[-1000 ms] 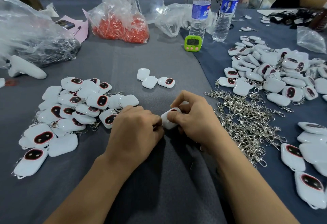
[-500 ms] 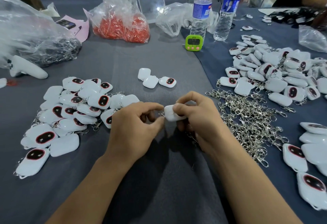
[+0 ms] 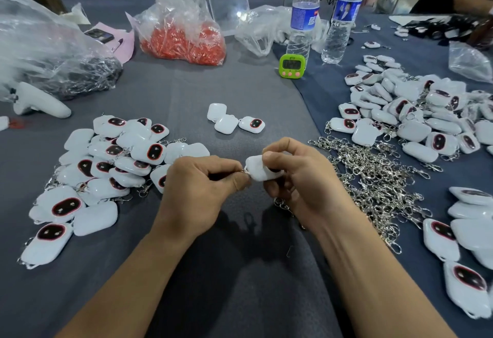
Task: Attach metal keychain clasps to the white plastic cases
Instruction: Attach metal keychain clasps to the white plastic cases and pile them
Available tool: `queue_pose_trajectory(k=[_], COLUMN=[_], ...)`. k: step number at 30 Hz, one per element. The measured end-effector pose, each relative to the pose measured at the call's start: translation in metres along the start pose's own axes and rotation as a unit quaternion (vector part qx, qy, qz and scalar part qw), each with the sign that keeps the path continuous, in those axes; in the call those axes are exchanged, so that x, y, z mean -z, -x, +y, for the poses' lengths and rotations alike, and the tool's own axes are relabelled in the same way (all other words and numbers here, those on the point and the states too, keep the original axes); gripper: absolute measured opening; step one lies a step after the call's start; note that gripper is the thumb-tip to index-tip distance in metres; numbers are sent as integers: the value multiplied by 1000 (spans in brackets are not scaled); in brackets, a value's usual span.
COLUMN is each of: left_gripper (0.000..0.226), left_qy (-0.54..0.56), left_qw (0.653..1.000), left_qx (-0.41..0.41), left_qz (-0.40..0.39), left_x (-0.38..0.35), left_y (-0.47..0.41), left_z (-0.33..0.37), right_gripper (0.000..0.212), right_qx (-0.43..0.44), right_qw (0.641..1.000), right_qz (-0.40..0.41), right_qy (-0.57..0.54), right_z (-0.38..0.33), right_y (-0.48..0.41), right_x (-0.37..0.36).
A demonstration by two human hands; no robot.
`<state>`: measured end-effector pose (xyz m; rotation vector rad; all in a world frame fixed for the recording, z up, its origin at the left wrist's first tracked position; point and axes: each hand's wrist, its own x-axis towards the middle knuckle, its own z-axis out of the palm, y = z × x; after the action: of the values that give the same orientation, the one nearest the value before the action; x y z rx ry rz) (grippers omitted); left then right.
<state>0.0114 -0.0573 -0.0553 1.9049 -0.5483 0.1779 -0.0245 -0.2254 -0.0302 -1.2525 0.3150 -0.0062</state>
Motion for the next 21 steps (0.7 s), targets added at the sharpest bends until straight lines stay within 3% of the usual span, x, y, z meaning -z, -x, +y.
queue_pose_trajectory(k=[3,5,7,10,13,15,18,21], left_gripper=[10,10,9,16,20,19,21,11], left_qy=[-237,-289,-267,-39,131,174,143,-74], left_qw=[956,934,950,999,985,975,981,997], left_qx=[-163,-202,-152,34,112,135,128,10], left_qz=[56,60,53,12,4,3,22,24], left_x=[4,3,1,0,-2,-2,-2,2], left_y=[0,0,1,-1,-4,-4,-3,-1], left_z=[-1,-5,-6,-4,0,3,4,4], right_gripper=[17,15,14,14,12,11,11,14], right_qx=[57,77,67,27,2,-1,23,95], right_qw=[998,995,996,999,999,999,999,995], right_qz=[-7,4,22,26,7,1,9,14], right_qy=[39,62,54,10,-42,-54,-44,28], right_z=[3,6,7,6,4,4,6,8], right_y=[1,1,0,-2,-3,-3,-2,0], right_x=[-4,-7,-8,-7,-7,-9,-9,-9])
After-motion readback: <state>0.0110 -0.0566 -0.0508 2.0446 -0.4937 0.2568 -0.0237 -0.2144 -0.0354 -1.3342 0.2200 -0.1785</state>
